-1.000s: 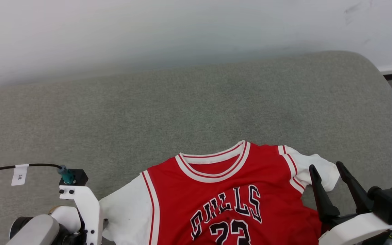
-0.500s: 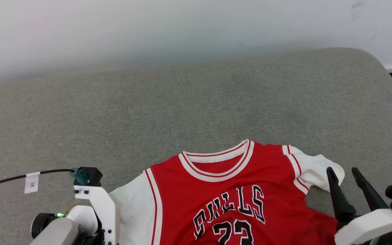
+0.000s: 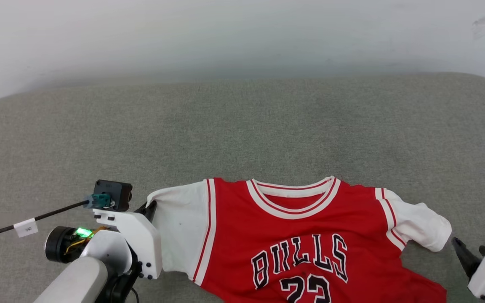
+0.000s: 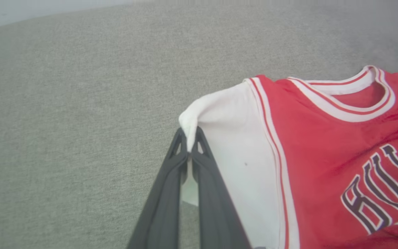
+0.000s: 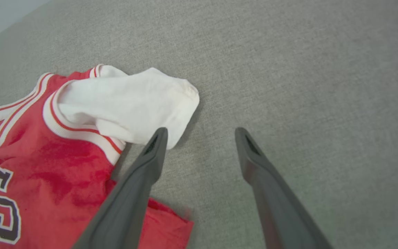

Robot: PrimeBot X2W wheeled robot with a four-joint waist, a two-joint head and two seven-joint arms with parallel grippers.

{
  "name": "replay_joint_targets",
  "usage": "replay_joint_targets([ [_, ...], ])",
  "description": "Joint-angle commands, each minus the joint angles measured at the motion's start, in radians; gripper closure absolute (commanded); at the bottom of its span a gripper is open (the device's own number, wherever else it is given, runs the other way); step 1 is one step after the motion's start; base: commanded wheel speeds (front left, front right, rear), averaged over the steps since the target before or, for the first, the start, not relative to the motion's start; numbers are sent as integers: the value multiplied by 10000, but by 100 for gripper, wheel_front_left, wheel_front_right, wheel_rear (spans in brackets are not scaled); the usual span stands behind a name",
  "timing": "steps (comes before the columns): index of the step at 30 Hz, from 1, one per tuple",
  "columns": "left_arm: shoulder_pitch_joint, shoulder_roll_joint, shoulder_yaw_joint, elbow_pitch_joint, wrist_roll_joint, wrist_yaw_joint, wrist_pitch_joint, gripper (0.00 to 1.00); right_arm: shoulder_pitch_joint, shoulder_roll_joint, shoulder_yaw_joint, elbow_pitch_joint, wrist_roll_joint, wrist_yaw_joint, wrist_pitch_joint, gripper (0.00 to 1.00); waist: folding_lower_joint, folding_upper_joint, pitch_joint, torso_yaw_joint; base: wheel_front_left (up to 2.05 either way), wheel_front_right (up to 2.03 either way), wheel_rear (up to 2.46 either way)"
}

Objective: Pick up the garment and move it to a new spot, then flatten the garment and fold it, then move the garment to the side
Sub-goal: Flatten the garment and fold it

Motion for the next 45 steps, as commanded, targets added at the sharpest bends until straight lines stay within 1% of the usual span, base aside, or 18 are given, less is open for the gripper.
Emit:
replay_joint_targets([
  [1, -173, 59, 17, -302, 148, 85, -115, 100, -574, -148, 103, 313, 33, 0, 543, 0, 0, 0, 345, 168, 0, 0, 0],
  [5, -421, 3, -7, -811, 270, 121, -156, 100, -1514, -376, 256, 1049, 2, -1, 1673, 0, 0, 0, 864, 341, 0, 0, 0],
  [6, -421, 3, -7, -811, 270, 121, -156, 100, -1514, -376, 256, 1049, 2, -1, 1673, 0, 0, 0, 864, 341, 0, 0, 0],
  [11, -756, -85, -86, -1179, 446, 94, -233, 100, -2291, -535, 475, 1863, -83, 0, 2406, 0, 0, 0, 1358, 572, 0, 0, 0],
  [16, -845, -118, -121, -1289, 473, 97, -313, 100, -2366, -295, 689, 2834, 11, 0, 3008, 0, 0, 0, 1528, 634, 0, 0, 0],
  [17, -824, -119, -127, -1265, 470, 97, -320, 100, -2296, -248, 734, 3050, -12, -1, 3209, 18, 0, 0, 1517, 641, 0, 0, 0],
  [18, -790, -134, -130, -1236, 434, 96, -330, 100, -2271, -206, 776, 3183, 39, 0, 3291, 73, 0, 0, 1501, 647, 0, 0, 0],
  [19, -762, -137, -132, -1212, 415, 92, -340, 100, -2297, -191, 793, 3233, 95, 0, 3309, 100, 0, 0, 1484, 648, 0, 0, 0],
  [22, -658, -133, -108, -1108, 374, 75, -422, 100, -2503, -353, 830, 3130, 81, 0, 3085, 100, 0, 0, 1331, 616, 0, 0, 0],
  [24, -596, -126, -77, -1057, 346, 99, -483, 100, -2641, -613, 798, 2966, -1, 0, 2895, 100, 0, 0, 1187, 587, 0, 0, 0],
  [28, -510, -63, 58, -972, 387, 205, -715, 100, -2834, -1022, 869, 2362, -300, -1, 2193, 100, 0, 0, 685, 492, 0, 0, 0],
  [32, -495, -7, 261, -836, 355, 299, -985, 100, -2882, -988, 877, 1766, -607, -1, 1503, 100, 0, 0, 66, 366, 0, 0, 0],
  [36, -742, -126, 564, -656, 202, 361, -1333, 100, -2996, -1012, 1059, 1278, -786, -1, 1125, 100, 0, 0, -501, 249, 0, 0, 0],
  [41, -1499, -288, 848, -174, 101, 180, -1672, 100, -3441, -1186, 1286, 931, -853, -1, 838, 100, 0, 0, -843, 102, 0, 0, 0],
  [45, -2456, -532, 977, 618, 128, -70, -1918, 100, -4150, -1272, 1582, 929, -924, -1, 705, 100, 0, 0, -921, -1, 0, 0, 0],
])
